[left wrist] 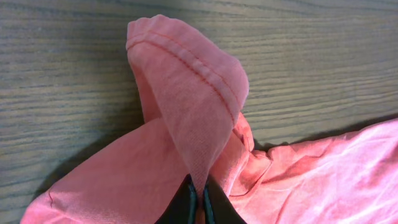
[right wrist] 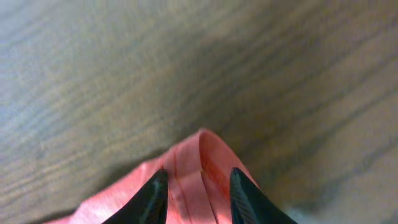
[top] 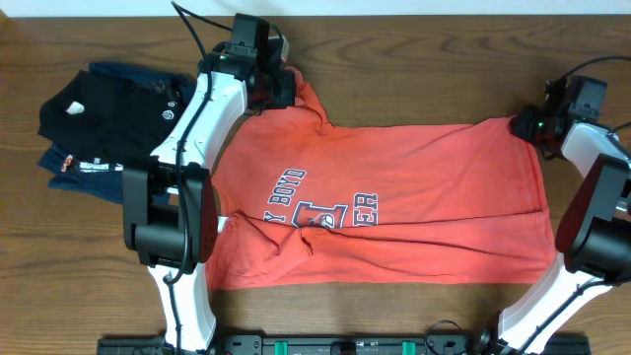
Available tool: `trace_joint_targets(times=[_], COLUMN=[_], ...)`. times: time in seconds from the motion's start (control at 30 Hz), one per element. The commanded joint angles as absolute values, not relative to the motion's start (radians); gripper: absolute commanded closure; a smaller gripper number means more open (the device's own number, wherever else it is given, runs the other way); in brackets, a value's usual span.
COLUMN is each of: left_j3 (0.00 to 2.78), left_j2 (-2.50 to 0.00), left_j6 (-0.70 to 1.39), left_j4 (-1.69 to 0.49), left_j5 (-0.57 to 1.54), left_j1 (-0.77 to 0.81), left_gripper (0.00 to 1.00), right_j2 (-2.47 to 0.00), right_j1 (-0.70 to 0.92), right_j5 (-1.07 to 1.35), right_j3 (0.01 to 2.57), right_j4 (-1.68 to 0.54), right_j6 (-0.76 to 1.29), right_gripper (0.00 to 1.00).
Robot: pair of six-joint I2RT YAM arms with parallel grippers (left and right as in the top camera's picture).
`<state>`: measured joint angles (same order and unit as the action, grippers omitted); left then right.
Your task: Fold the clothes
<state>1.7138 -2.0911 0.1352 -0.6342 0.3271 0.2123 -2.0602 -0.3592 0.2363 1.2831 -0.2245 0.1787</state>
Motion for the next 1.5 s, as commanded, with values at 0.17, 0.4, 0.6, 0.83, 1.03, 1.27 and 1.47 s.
trace_joint_targets(times=[0.17,0.4,0.6,0.83,1.03,1.27,1.47], left_j3=[1.726,1.726,1.726,1.726,1.726,1.726,1.726], left_j2=[-2.092,-2.092,-2.092,-2.092,-2.092,-2.092,-2.092], left_j6=[0.144,0.144,0.144,0.144,0.144,0.144,0.143], left_j4=[-0.641,-0.645,-0.647,-0.648,-0.647,-0.647,-0.647], left_j5=[0.331,0.331,0.331,0.331,0.331,0.331,0.331], left_j1=[0.214,0.214,0.214,0.214,0.214,0.214,0.214], left_gripper=[0.94,0.94,0.94,0.94,0.94,0.94,0.94], right_j2=[-2.069,-2.071,-2.077,-2.080,-2.080,-2.080,-2.080], right_j1=[-0.326,-0.307,-0.307,-0.308,-0.307,-0.307,-0.305], right_j5=[0.252,0.239,0.195,0.123,0.120,0.127,0.139], right_j3=[1.303,1.302,1.302,1.302,1.301,1.301,1.301], right_j4=[-0.213,-0.219,-0.237,-0.258,-0.254,-0.233,-0.223], right_j6=[0.186,0.187,0.187,0.186,0.186,0.186,0.186], right_gripper=[0.67,0.68,0.84,0.82,0.82,0.80,0.79])
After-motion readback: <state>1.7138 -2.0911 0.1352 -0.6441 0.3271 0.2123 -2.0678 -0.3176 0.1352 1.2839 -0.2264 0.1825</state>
